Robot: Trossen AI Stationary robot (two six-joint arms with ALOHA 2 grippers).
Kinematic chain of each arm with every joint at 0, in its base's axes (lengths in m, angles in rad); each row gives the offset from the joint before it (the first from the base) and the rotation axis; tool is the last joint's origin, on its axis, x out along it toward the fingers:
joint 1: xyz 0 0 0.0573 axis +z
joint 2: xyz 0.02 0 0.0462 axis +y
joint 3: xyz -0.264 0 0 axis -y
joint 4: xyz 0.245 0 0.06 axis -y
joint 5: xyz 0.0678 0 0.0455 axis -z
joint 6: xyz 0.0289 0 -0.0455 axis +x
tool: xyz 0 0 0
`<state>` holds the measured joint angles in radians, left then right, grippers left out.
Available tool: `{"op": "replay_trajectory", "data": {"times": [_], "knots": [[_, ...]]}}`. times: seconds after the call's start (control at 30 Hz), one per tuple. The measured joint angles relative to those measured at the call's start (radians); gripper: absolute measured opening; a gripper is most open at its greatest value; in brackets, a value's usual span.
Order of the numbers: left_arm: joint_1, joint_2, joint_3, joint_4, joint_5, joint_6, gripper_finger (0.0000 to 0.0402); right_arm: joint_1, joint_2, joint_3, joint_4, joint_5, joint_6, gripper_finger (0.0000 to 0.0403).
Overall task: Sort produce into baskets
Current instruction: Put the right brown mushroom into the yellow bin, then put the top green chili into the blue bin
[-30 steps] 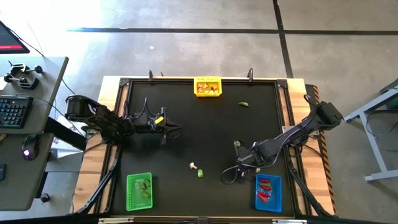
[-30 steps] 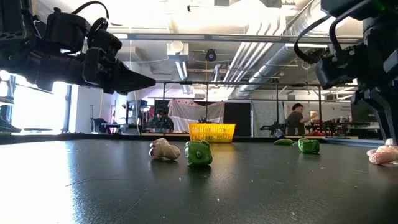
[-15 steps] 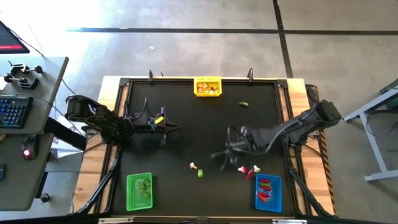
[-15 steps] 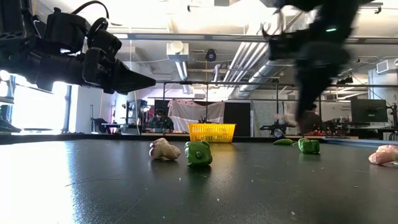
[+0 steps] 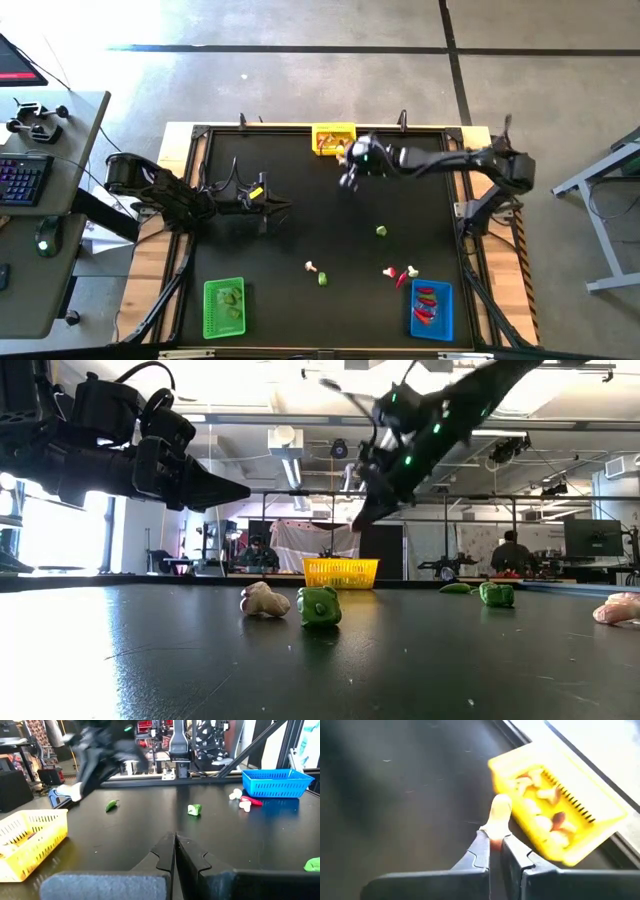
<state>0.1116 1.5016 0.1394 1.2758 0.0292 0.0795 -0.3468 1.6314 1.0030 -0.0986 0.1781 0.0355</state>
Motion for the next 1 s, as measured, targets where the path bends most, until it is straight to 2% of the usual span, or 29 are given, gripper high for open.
{"op": "replay_trajectory", "data": {"times": [0.23, 0.5, 0.67, 0.9, 1.0], "knots": [[0.000, 0.000, 0.000, -0.009, 0.000, -0.010, 0.0000, -0.179, 0.163, 0.167, -0.075, -0.085, -0.045, 0.0003], [0.000, 0.000, 0.000, -0.024, 0.000, -0.016, 0.0000, -0.243, 0.327, 0.403, -0.245, -0.113, -0.089, 0.0008], [0.000, 0.000, 0.000, -0.026, 0.000, -0.016, 0.0000, -0.243, 0.375, 0.479, -0.327, -0.108, -0.089, 0.0055], [0.000, 0.000, 0.000, -0.027, 0.000, -0.015, 0.0000, -0.222, 0.371, 0.525, -0.391, -0.013, -0.096, 0.0149], [0.000, 0.000, 0.000, -0.028, 0.000, -0.016, 0.0000, -0.214, 0.370, 0.540, -0.414, -0.012, -0.093, 0.0163]]}}
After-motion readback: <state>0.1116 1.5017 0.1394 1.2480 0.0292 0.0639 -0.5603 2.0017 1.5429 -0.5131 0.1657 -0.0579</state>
